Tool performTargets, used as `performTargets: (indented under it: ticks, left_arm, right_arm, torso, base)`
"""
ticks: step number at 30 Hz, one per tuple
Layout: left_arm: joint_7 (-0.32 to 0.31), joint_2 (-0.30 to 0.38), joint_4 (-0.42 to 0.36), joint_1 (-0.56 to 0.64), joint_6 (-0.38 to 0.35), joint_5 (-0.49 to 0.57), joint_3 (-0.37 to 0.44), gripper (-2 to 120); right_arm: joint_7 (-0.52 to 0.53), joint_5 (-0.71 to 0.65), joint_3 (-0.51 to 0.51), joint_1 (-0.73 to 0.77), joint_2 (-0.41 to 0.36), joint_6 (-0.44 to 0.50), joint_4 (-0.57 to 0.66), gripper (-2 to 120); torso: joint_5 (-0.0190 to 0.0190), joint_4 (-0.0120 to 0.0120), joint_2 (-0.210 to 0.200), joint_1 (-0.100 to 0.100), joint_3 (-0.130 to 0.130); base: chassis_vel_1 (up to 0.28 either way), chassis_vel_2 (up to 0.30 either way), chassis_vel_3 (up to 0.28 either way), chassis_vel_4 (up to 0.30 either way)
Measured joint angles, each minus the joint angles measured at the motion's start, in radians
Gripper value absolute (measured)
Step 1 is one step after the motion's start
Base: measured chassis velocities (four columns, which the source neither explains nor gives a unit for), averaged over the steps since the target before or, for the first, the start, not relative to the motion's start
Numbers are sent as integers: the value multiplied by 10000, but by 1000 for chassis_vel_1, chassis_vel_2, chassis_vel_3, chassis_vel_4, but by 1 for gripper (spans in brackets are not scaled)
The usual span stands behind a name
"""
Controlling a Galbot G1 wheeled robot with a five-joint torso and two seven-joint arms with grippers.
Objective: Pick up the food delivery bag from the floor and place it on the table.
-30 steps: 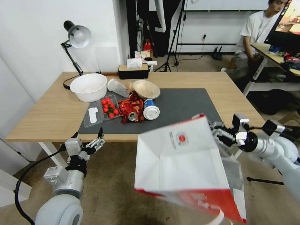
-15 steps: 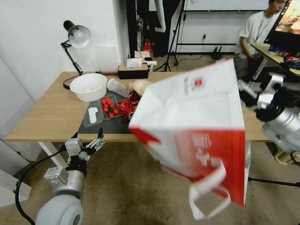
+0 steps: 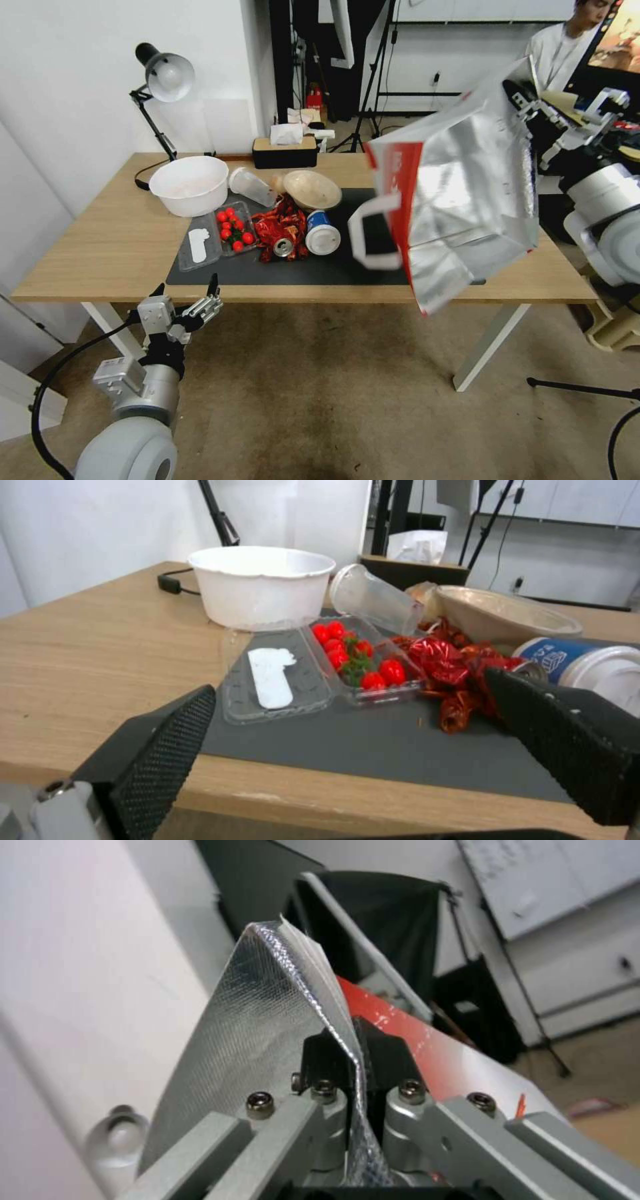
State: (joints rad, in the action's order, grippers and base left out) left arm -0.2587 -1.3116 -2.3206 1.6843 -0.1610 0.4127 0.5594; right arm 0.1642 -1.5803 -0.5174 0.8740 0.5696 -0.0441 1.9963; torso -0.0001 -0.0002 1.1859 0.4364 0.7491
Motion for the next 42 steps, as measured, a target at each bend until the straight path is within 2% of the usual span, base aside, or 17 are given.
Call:
performTargets:
  ticks: [2, 6, 21, 28, 33, 37, 42]
  left_arm:
    - [12, 1, 3, 28, 6, -46, -28, 100]
    - [25, -1, 4, 28, 6, -82, -59, 100]
    - [38, -97, 36, 189, 125, -306, -134, 100]
    - [19, -131, 26, 234, 192, -381, -145, 100]
    - [7, -133, 11, 247, 205, -394, -142, 100]
    - [-22, -132, 7, 268, 236, -406, -136, 100]
    - [-36, -132, 8, 259, 241, -411, -138, 100]
  right_arm:
    - [510, -389, 64, -115, 98, -217, -217, 0]
    - [650, -665, 129, -134, 230, -401, -498, 0]
    - [-56, -966, 396, -211, 591, -778, -1235, 0]
    - [-1594, -1362, 310, -128, 487, -935, -1637, 0]
    - [-1878, -1457, 314, -160, 477, -1069, -1855, 0]
    - [-3121, -1570, 314, -107, 396, -1508, -2350, 0]
    - [-3464, -1351, 420, -256, 418, -1566, -2737, 0]
  torso:
    - [0, 1, -3, -1, -2]
    - [2, 1, -5, -2, -3]
    - [1, 1, -12, -4, -6]
    - [0, 0, -14, -6, -7]
    - [0, 2, -14, -7, -8]
    - [1, 1, -15, -6, -8]
    - [2, 2, -16, -7, -9]
  base:
    - [0, 0, 0, 0]
    - [0, 0, 0, 0]
    - [0, 0, 0, 0]
    - [0, 0, 0, 0]
    - [0, 0, 0, 0]
    - [0, 0, 0, 0]
    - [0, 0, 0, 0]
